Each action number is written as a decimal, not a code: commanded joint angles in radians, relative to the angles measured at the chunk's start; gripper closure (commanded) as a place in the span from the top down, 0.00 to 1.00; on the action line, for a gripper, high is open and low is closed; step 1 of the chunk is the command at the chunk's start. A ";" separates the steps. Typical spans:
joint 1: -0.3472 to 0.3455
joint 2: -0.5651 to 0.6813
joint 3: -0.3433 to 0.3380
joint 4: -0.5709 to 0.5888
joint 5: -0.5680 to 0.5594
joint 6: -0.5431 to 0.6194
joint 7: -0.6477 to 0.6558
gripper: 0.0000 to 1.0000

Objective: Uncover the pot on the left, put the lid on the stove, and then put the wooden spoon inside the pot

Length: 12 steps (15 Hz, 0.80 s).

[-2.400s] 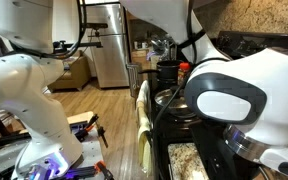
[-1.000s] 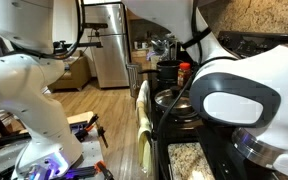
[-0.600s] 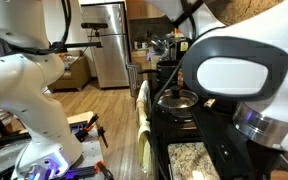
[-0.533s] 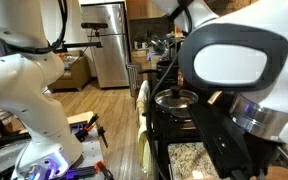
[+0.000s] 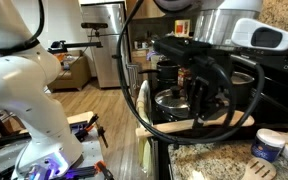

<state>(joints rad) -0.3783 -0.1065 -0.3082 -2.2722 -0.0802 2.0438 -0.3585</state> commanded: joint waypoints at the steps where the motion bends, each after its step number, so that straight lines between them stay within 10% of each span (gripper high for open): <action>1: 0.019 -0.007 -0.020 -0.004 -0.004 -0.003 0.002 0.24; 3: 0.016 -0.008 -0.024 -0.011 -0.017 -0.006 0.004 0.06; 12: 0.156 -0.158 0.147 0.086 -0.408 -0.167 0.067 0.06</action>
<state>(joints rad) -0.2856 -0.2273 -0.2272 -2.2123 -0.4145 1.9499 -0.3070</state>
